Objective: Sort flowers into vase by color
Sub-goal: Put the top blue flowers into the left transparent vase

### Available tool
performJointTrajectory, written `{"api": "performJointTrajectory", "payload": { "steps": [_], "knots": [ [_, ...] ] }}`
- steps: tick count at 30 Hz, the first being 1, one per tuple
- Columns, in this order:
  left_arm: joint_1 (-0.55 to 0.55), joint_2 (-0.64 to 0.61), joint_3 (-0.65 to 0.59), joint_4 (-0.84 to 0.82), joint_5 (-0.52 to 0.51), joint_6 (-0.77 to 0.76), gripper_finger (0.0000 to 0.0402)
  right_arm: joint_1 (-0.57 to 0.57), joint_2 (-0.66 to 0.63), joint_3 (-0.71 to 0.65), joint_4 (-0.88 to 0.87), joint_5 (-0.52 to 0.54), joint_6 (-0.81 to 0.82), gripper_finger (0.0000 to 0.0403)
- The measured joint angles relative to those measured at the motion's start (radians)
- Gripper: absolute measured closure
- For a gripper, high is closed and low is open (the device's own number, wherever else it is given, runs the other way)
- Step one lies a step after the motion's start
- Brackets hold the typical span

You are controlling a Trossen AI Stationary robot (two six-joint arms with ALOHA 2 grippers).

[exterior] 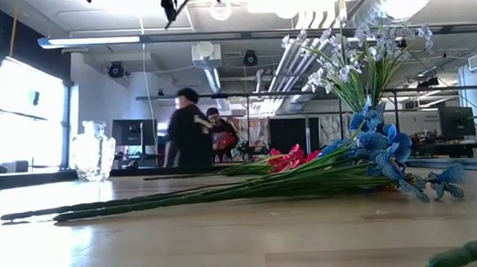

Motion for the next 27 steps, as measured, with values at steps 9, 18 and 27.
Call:
{"api": "performJointTrajectory", "payload": {
  "steps": [9,18,27],
  "knots": [
    [0.008,0.054,0.003,-0.045,0.044,-0.127,0.023,-0.063,0.0,0.0,-0.15,-0.159,-0.031,0.0401],
    [0.007,0.219,0.105,-0.051,0.046,-0.166,0.0234,-0.086,0.0,0.0,-0.236,-0.256,-0.068,0.0402],
    [0.016,0.268,0.159,-0.048,0.047,-0.101,0.0345,-0.085,-0.006,0.0,-0.29,-0.257,-0.076,0.0403]
  ]
}}
